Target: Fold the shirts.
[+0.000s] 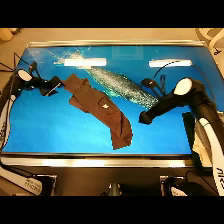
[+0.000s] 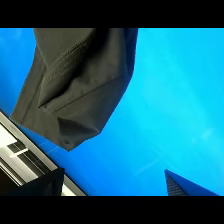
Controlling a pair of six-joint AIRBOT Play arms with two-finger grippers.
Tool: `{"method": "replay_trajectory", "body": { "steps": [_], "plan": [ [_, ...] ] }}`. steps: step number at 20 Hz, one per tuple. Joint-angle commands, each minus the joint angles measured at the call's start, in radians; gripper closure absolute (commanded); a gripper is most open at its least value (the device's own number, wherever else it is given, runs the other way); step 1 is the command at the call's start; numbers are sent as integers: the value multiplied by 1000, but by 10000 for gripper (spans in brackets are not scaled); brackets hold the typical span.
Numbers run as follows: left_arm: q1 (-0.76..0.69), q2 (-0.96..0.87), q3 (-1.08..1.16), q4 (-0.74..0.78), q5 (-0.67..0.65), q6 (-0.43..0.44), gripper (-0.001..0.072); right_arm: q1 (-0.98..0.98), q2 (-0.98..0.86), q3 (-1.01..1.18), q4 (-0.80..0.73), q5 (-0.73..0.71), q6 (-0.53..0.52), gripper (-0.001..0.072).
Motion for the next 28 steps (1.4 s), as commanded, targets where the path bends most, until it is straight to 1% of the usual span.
{"method": "replay_trajectory", "body": {
  "steps": [1, 3, 6, 7, 8, 9, 10, 11, 13, 15, 16, 18, 19, 20, 21, 22, 23, 24, 25, 26, 28],
  "plan": [
    [-13, -111, -1, -197, 137, -8, 96, 50, -58, -40, 11, -54, -14, 8],
    [-43, -142, -1, -241, 204, 33, 96, 50, -88, -40, 17, -56, -32, 8],
    [-83, -161, -1, -261, 297, 45, 104, 51, -121, -55, 19, -56, -36, 1],
    [-90, -165, -1, -262, 321, 44, 208, 65, -131, -71, 16, -60, -42, 0],
    [-91, -164, -1, -262, 331, 45, 489, 88, -139, -90, 17, -61, -59, 0],
    [-92, -161, 0, -262, 333, 48, 677, 114, -148, -109, 16, -64, -66, 0],
    [-92, -153, 0, -262, 332, 68, 675, 141, -162, -126, 17, -76, -66, 0],
    [-92, -140, 0, -262, 330, 108, 675, 162, -175, -140, 19, -101, -64, 0],
    [-93, -113, 0, -262, 324, 169, 676, 186, -211, -148, 79, -143, -62, 0],
    [-93, -85, 0, -260, 309, 196, 675, 212, -246, -148, 178, -169, -96, 1],
    [-93, -74, 0, -260, 302, 196, 676, 227, -258, -148, 202, -186, -105, 2],
    [-93, -59, 0, -260, 283, 196, 675, 254, -272, -148, 200, -229, -102, 7],
    [-93, -52, 0, -260, 268, 196, 675, 260, -278, -148, 205, -251, -98, 21],
    [-93, -47, 0, -261, 256, 196, 675, 259, -278, -148, 199, -267, -75, 130],
    [-93, -39, 0, -261, 248, 196, 675, 259, -278, -147, 200, -269, -60, 328],
    [-93, -27, 0, -261, 243, 196, 675, 259, -278, -146, 199, -264, -58, 555],
    [-93, -10, 0, -261, 243, 196, 676, 259, -277, -145, 198, -259, -54, 681],
    [-93, 11, 0, -261, 243, 201, 676, 259, -269, -142, 192, -249, -54, 680],
    [-92, 39, 3, -261, 246, 237, 676, 259, -253, -132, 176, -242, -54, 680],
    [-92, 69, 13, -261, 243, 286, 676, 259, -225, -115, 138, -236, -54, 681],
    [-92, 148, 42, -261, 241, 400, 677, 259, -127, -57, -7, -236, -35, 682]
  ]
}}
